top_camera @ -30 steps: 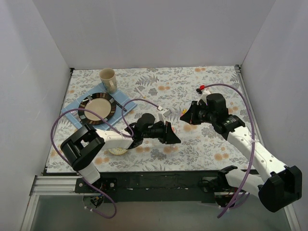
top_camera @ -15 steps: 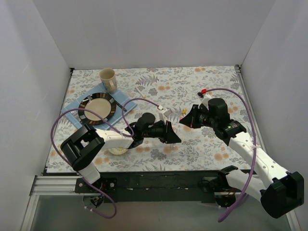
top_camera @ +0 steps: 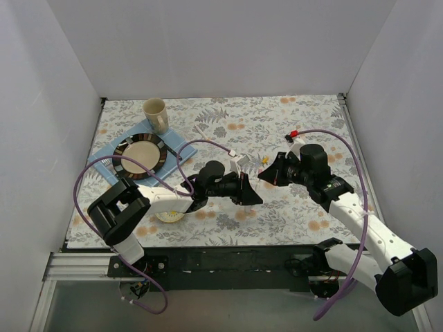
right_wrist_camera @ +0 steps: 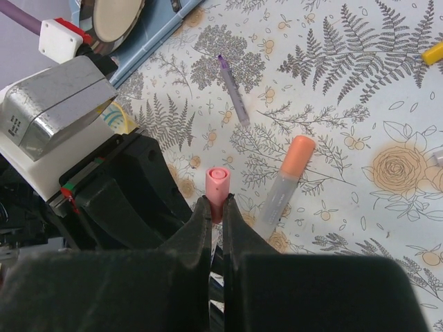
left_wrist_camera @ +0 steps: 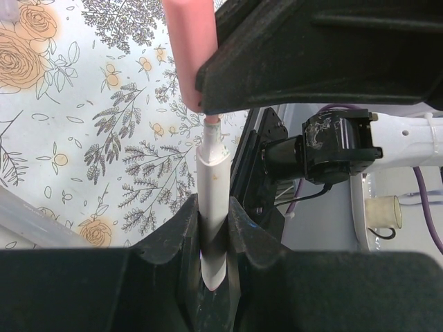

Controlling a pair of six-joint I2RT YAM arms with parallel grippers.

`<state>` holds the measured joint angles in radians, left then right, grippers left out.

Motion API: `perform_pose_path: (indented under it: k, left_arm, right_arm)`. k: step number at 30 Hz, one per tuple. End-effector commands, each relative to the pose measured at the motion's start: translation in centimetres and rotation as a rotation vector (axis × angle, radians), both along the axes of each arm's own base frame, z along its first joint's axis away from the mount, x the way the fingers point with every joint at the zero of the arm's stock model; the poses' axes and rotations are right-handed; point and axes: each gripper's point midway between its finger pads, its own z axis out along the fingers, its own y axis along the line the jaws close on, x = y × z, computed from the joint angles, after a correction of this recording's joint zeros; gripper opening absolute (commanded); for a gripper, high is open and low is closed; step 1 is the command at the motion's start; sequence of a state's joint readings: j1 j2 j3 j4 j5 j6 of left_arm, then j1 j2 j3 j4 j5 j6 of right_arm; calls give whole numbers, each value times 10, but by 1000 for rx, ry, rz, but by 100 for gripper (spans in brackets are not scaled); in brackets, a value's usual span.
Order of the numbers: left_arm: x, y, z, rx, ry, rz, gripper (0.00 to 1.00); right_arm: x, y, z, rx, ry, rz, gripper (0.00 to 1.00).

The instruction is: Insert the pens into the pen caps

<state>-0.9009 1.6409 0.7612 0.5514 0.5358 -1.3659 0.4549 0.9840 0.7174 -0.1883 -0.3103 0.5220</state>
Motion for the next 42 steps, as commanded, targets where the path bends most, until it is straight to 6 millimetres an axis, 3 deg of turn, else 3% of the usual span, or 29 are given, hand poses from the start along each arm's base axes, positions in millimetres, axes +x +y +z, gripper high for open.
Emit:
perform_pose_path:
  k: [1,19,21,22,27,28,30,36,42]
  left_arm:
    - [6,-8,18,-36,-47,7,0]
    - [21,-13,32,-35,-88,54,0]
    - [24,-14,36,-30,-115,59,0]
    - [25,-14,39,-32,-126,57,0]
    - [24,-13,52,-21,-181,36,0]
    - [23,-10,59,-28,-201,36,0]
    - [19,-6,63,-25,-218,24,0]
    - [10,17,96,-37,-361,25,0]
    - [9,31,131,-59,-441,60,0]
  right_arm:
    - [-7,3,5,42,-29,12,1]
    - [-27,0,-1,79,-68,-30,2]
    - [-31,1,0,95,-74,-27,13]
    - [-32,1,3,103,-83,-26,28]
    - [-29,-1,39,161,-159,-55,52]
    - [-27,-2,53,177,-180,-65,66]
    - [-23,-3,68,185,-205,-85,75]
    - [-8,-1,123,235,-285,-116,81]
    - [-3,16,164,301,-355,-44,74]
